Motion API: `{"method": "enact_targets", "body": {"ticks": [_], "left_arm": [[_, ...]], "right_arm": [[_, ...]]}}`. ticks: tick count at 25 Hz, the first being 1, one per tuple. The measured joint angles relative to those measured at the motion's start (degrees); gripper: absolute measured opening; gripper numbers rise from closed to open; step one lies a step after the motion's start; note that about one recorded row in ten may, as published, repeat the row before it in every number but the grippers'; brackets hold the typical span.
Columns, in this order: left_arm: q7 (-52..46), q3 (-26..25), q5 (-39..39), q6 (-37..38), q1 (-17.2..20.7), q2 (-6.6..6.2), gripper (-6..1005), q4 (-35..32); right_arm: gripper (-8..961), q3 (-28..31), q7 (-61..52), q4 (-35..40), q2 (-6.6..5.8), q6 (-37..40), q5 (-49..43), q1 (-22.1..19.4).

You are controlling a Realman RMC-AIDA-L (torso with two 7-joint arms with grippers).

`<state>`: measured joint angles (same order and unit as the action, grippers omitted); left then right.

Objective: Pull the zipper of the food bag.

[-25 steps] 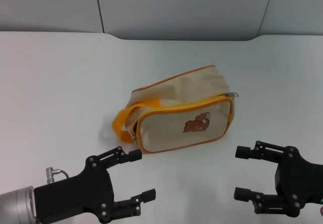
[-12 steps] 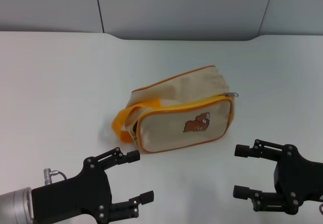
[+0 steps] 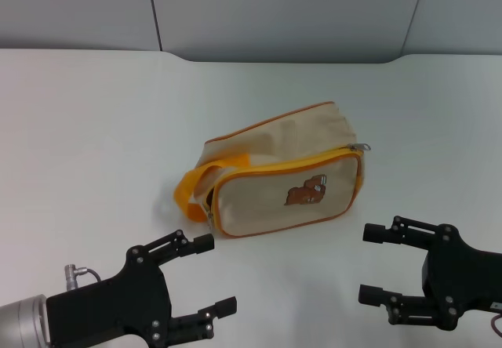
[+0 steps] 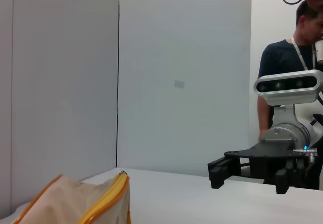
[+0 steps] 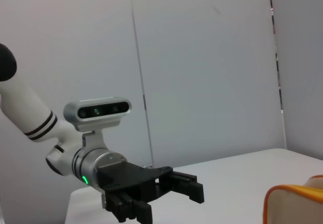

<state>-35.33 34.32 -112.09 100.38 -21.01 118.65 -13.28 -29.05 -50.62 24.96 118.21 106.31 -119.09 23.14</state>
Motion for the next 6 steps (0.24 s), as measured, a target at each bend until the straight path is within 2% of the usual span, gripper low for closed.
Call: {"method": "enact_targets", "body": {"ticks": [6], "left_arm": [[0.75, -0.10, 0.04, 0.00, 0.24, 0.08, 812, 0.16]], "right_arm": [[781, 0.17, 0.18, 0.00, 0.09, -0.06, 0.12, -0.20]]}}
